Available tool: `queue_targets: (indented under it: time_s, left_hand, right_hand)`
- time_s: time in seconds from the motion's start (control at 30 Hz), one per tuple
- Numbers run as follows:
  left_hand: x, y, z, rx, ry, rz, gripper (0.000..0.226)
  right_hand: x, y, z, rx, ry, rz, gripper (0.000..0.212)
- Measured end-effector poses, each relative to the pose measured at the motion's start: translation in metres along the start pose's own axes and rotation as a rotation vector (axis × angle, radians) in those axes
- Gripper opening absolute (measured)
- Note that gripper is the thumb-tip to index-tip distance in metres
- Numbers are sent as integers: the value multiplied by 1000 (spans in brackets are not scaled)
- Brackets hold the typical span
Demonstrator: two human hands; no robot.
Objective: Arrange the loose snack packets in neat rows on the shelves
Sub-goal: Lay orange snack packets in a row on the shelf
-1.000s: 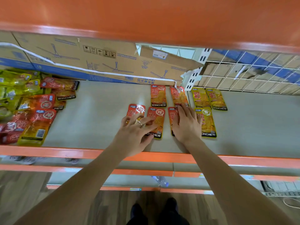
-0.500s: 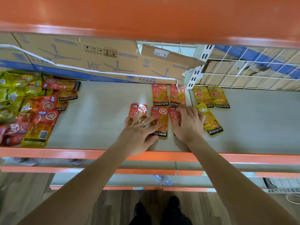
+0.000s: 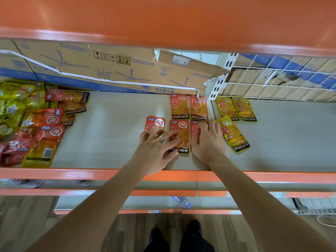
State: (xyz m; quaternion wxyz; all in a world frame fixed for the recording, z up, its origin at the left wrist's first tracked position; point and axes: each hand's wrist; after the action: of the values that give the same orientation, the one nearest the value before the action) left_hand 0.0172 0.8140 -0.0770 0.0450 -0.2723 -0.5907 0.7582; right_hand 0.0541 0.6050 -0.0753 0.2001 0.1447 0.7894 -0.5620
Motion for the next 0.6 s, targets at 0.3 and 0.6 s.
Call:
queue_targets:
  time_s: [0.3, 0.6]
  left_hand:
    - [10, -13, -9, 177, -364, 281, 41]
    - [-18, -17, -41, 235, -405, -25, 53]
  right_hand:
    - [-2, -8, 0, -32, 57, -43, 33]
    - [-2, -6, -1, -22, 85, -72, 31]
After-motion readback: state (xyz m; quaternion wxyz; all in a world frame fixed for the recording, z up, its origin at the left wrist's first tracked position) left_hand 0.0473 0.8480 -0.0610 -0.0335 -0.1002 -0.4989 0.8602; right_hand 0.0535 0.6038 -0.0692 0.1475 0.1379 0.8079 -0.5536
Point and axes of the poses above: each hand's wrist, its own x-axis away from the middle knuckle, its own y-axis out of the palm, z = x × y, and after that the axes turned 10 degrees about z, right-handed
